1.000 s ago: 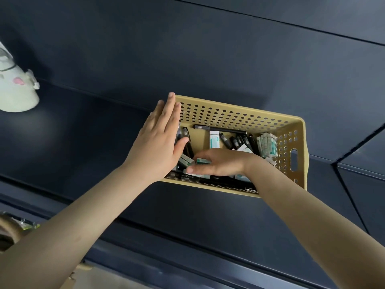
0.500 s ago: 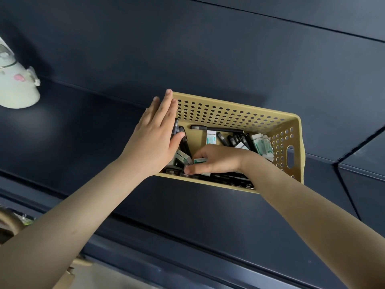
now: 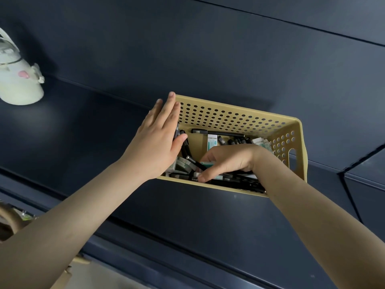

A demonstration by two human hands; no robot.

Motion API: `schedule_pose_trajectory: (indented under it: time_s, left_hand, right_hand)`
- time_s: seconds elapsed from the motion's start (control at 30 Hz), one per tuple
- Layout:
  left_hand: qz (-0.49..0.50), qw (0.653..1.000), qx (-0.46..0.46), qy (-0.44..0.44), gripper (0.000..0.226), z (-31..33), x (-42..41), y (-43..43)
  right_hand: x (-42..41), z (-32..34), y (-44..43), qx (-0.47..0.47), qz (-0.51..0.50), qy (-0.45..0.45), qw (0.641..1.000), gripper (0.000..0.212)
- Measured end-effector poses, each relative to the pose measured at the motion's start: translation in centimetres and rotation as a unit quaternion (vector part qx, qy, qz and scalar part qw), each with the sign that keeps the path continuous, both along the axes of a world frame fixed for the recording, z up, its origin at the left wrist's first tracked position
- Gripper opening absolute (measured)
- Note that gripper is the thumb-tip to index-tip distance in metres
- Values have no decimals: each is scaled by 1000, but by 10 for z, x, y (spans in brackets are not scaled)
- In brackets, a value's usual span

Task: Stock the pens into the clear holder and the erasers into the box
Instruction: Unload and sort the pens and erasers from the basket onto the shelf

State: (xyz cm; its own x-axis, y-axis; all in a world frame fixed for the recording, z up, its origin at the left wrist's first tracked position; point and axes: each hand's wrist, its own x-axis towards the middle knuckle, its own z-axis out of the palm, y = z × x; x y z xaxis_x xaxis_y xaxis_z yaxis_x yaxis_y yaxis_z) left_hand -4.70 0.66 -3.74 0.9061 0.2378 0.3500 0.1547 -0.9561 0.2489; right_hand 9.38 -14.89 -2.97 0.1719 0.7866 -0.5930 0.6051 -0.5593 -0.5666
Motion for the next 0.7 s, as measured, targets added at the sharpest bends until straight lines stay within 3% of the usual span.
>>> schedule_pose_trajectory:
  time_s: [0.17,0.3,0.43,0.7]
  left_hand:
    - [1,1000,-2,3,70,1,-1,-1]
    - [4,1000,9,3,70,0,-2,-2]
    - [5,1000,23,4,71,0,-3,-2]
    - [7,1000,23,7,71,1,-5,-4]
  right_hand:
    - [7,-5,1,1,-13,-1,1000,64]
    - [8,-4,-3,13,-1,23,1000,14]
    - [7,-1,-5,40,-22,18,999,37]
    - [4,2,-7,57,-37,6,998,44]
